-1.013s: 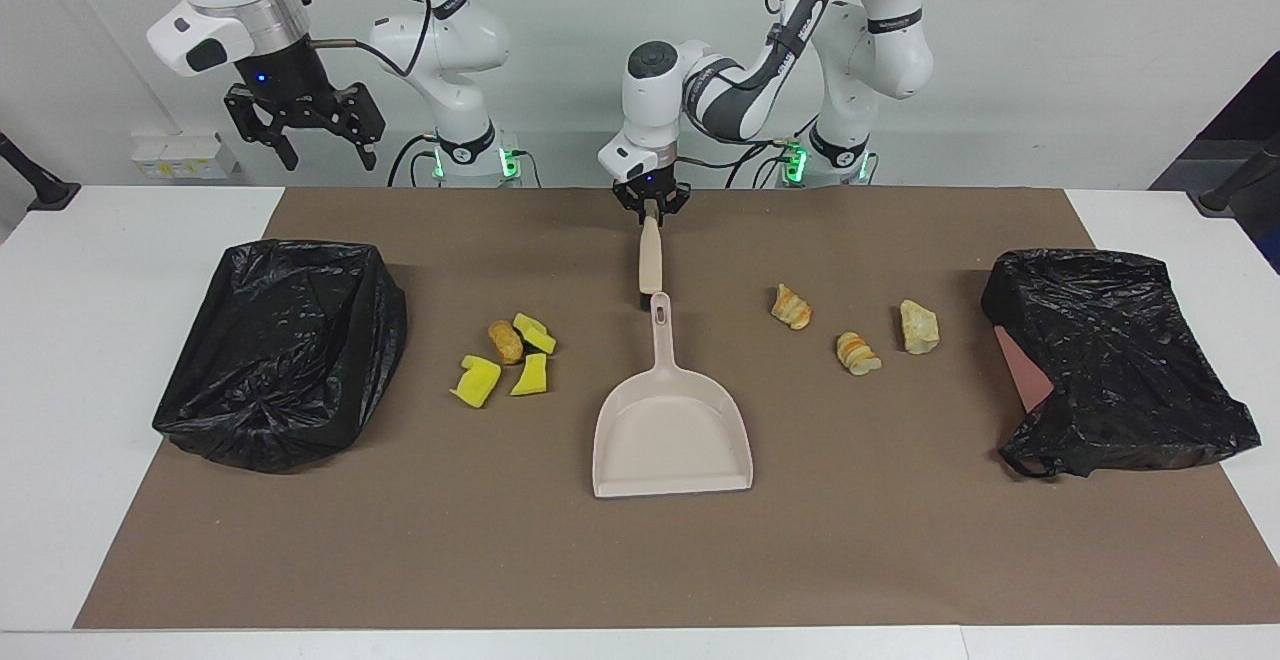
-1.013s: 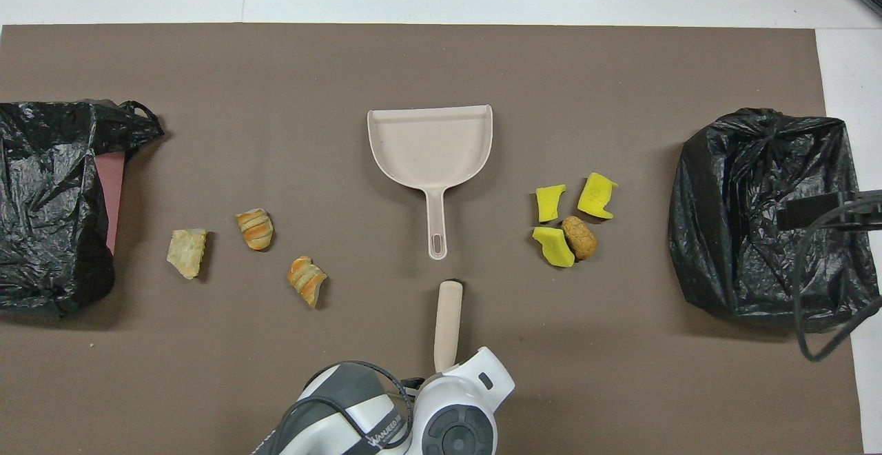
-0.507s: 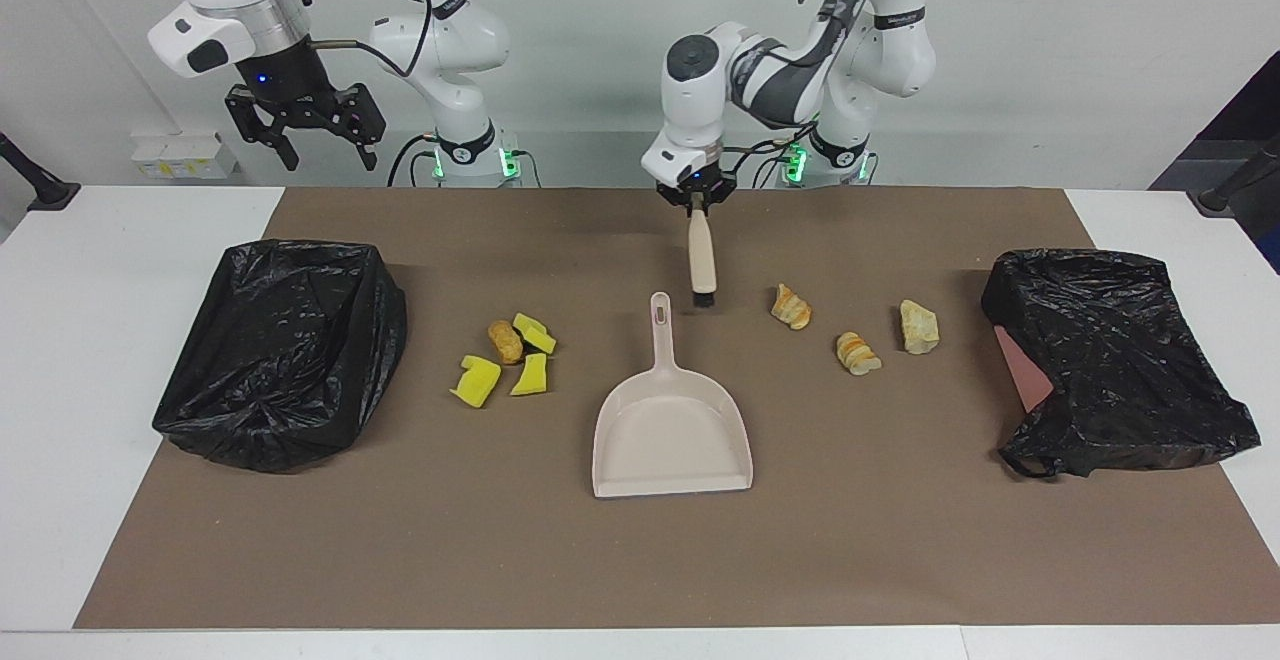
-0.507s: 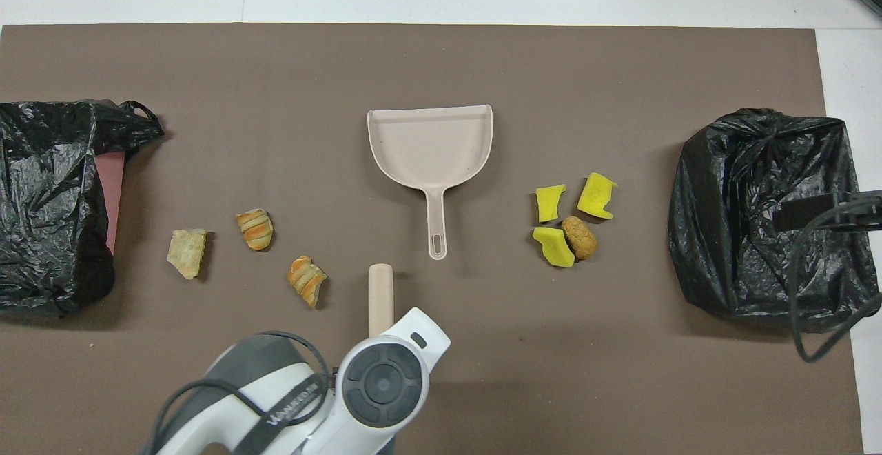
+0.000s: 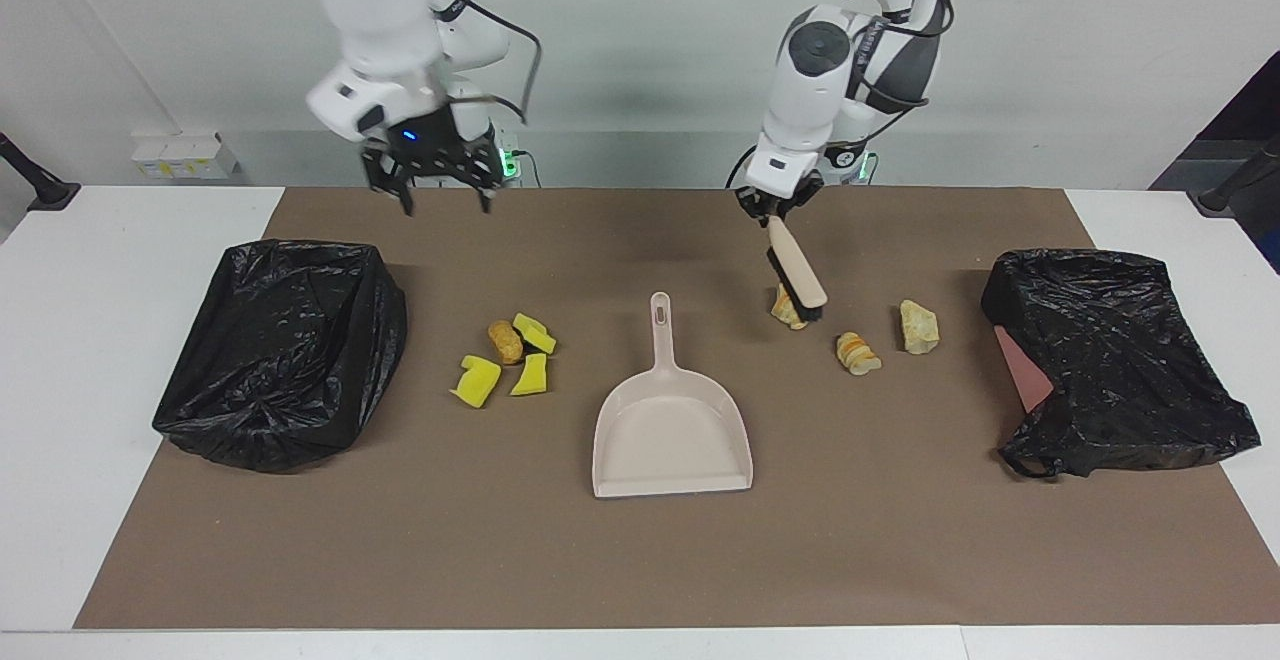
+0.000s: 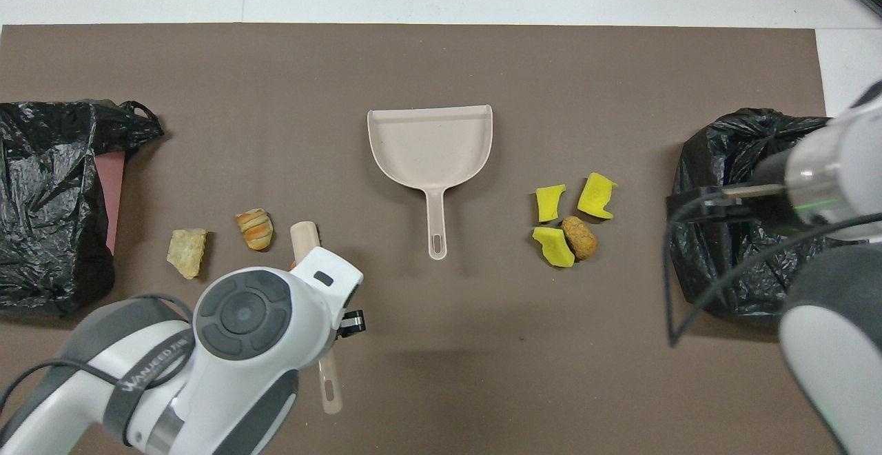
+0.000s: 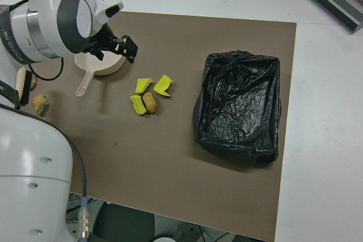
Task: Sweep and dump trash in bin
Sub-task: 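Lift the brush with the left gripper while the right gripper grasps the dustpan, then sweep bread into dustpan with the left gripper while the right gripper holds it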
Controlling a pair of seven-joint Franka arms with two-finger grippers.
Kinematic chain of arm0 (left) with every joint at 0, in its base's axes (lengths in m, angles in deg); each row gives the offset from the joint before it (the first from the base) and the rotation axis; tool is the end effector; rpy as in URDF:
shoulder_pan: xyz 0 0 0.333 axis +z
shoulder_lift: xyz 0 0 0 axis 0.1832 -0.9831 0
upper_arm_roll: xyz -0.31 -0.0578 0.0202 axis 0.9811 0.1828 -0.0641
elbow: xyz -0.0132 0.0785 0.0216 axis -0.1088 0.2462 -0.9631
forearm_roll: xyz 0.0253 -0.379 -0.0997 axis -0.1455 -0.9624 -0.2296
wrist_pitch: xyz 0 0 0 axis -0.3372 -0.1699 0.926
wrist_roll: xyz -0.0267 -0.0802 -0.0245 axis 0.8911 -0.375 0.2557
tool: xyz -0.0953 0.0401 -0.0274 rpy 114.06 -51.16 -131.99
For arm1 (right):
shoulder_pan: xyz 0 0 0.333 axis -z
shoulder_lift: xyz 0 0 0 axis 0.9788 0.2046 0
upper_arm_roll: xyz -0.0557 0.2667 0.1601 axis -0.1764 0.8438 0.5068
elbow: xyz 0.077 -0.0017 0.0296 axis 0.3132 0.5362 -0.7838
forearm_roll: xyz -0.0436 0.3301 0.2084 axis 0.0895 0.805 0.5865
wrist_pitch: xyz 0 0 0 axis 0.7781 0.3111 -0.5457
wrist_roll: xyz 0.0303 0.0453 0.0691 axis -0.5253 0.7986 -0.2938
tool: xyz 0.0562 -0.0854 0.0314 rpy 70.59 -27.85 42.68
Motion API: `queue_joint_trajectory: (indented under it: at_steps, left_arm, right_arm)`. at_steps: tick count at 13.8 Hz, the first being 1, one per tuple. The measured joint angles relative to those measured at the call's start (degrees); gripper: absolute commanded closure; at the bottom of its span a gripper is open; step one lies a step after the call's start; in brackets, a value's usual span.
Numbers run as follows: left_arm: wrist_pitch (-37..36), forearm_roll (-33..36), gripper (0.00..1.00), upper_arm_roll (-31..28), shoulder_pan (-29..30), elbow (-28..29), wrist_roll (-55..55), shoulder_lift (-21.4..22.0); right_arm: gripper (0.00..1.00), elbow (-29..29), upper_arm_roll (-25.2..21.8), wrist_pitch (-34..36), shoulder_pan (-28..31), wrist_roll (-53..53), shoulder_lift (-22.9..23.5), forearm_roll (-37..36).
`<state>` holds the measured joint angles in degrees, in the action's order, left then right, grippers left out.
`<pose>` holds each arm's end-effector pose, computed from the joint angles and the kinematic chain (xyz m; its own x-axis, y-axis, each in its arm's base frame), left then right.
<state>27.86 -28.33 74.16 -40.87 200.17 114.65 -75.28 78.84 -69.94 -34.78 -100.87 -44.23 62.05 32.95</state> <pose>0.4076 -0.2352 0.4401 0.9538 0.2684 -0.1350 0.2590 -0.9623 -0.0833 0.5508 0.1812 0.5737 0.9992 -0.0026 0.0393 -0.0023 -1.0000 -0.0075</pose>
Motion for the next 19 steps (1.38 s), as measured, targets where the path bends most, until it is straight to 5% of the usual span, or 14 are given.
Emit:
queue_joint_trajectory:
  at_steps: [6, 11, 12, 13, 14, 15, 19]
  left_arm:
    - [1.85, 1.86, 1.00, -0.17, 15.82, 0.25, -12.92, -1.36]
    - [4.37, 1.97, 1.00, -0.28, 30.13, 2.22, -33.91, -1.52]
    - [5.33, 1.99, 1.00, -0.30, 32.26, 3.08, -37.85, -1.53]
    - [6.97, 2.00, 1.00, -0.30, 34.01, 4.45, -41.63, -1.55]
    - [8.61, 2.01, 1.00, -0.32, 34.90, 5.90, -44.45, -1.60]
    - [10.69, 2.01, 1.00, -0.24, 35.26, 7.60, -46.99, -1.69]
    - [16.27, 2.02, 1.00, 1.10, 34.49, 11.80, -51.65, -2.66]
  right_arm:
    - [0.00, 0.10, 0.32, -17.62, -11.07, -13.23, 16.50, 0.07]
    - [0.00, 0.09, 0.32, -22.64, -15.39, -15.97, 22.43, 1.18]
    - [0.07, 0.24, 0.29, -22.64, -15.36, -15.81, 22.48, 1.19]
    - [0.31, 0.65, 0.28, -22.64, -15.36, -15.28, 22.48, 1.19]
    - [0.60, 1.06, 0.34, -22.64, -15.40, -14.87, 22.48, 1.20]
    - [1.00, 1.32, 0.38, -22.65, -15.48, -14.77, 22.48, 1.20]
    - [1.00, 1.37, 0.35, -22.86, -15.46, -14.87, 22.47, 1.31]
